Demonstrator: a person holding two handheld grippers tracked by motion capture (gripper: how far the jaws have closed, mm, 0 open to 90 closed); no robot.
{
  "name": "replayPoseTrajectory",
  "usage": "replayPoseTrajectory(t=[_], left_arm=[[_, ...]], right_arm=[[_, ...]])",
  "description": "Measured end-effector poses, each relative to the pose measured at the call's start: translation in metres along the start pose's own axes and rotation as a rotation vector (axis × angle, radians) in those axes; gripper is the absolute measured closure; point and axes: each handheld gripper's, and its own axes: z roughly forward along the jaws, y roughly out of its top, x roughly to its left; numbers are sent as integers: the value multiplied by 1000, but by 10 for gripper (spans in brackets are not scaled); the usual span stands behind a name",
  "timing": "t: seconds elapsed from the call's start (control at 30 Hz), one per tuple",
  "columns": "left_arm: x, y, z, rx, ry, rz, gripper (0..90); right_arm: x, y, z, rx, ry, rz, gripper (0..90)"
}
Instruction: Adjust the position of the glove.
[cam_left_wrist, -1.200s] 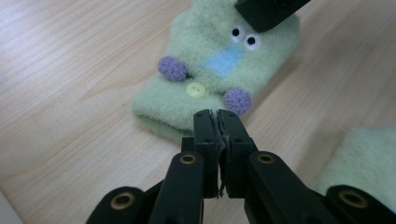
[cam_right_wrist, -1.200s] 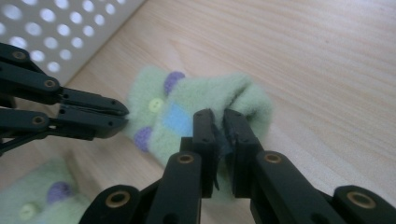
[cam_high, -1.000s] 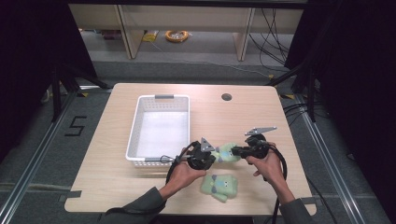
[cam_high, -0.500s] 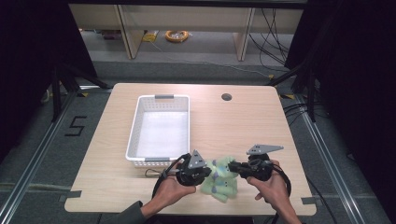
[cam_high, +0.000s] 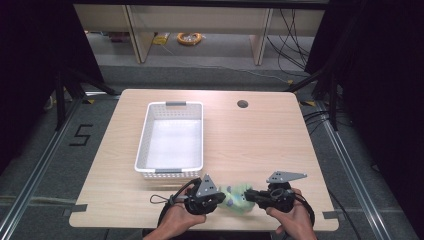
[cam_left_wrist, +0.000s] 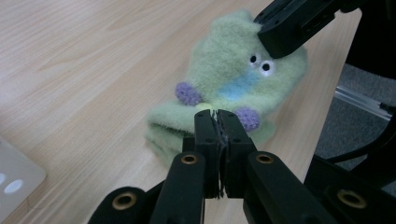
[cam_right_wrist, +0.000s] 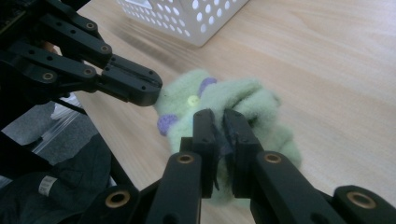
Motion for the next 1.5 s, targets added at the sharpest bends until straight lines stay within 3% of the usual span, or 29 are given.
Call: replayPoseTrajectory(t=[0.1,0.13,0.17,0.2,0.27,0.3,0.33,0.37,0.4,0.43,0.47,0.5,0.57,0.6,0.67,0.7,0.73,0.77,0.9,1.0,1.07,1.17,1.2,1.27,1.3,1.33,1.4,1.43,1.5], left_arm=[[2,-3,4,8,-1,-19,873],[3,-4,5,18,1,-12,873],[3,-6,6,22,3,-17,872],[2,-7,7,25,0,-27,872],[4,-11,10,37,0,-10,870],[3,-12,11,41,-5,-16,870],[3,-13,12,49,-6,-26,869],[3,-14,12,52,-15,-23,866],[3,-14,13,54,-17,-23,863],[4,-15,13,54,-20,-21,857],[3,-15,13,54,-21,-51,845],[5,-15,13,62,-24,-48,833],[7,-15,12,55,-39,-84,778],[8,-15,9,62,-50,-93,725],[10,-14,5,34,-60,-128,674],[9,-14,3,24,-53,-163,563],[12,-13,1,38,-49,-157,563],[13,-11,1,21,-44,-190,525],[21,-7,2,23,-19,-251,426],[23,-5,5,35,-22,-266,415],[24,-3,7,37,-55,-298,406],[24,1,11,65,-49,-279,395],[22,2,14,52,-47,-313,393],[25,3,18,77,-49,-277,388],[26,3,22,88,-50,-282,388],[27,3,25,104,-41,-279,388],[29,2,31,132,-30,-247,386],[29,2,33,131,-39,-269,385],[30,2,34,134,-39,-263,393]], right_arm=[[-2,-3,2,6,-4,8,842],[-4,-4,2,9,-19,-20,841],[-3,-6,4,22,-3,13,840],[-3,-7,5,29,-5,18,839],[-9,-13,8,50,-35,1,829],[-9,-13,8,50,-35,1,829],[-8,-14,9,60,-19,41,826],[-13,-15,10,53,-17,14,823],[-11,-16,11,55,-16,54,817],[-13,-17,11,59,-8,46,804],[-13,-17,11,58,-6,50,781],[-13,-17,11,57,-6,50,752],[-13,-15,10,52,-25,30,674],[-11,-14,9,46,-17,50,636],[-10,-12,4,55,-31,50,560],[-13,-9,-1,20,-42,26,492],[-13,-9,-1,20,-42,26,492],[-14,-8,-3,16,-52,39,480],[-25,-8,-3,16,-80,79,451],[-26,-8,-2,13,-76,92,445],[-27,-8,1,15,-83,89,436],[-28,-7,5,27,-78,89,436],[-27,-7,6,38,-85,94,435],[-27,-7,9,43,-74,89,428],[-24,-6,9,60,-77,126,429],[-27,-7,12,63,-78,90,432],[-28,-7,15,81,-74,105,437],[-30,-7,17,86,-82,104,440],[-32,-8,19,102,-82,117,440]])
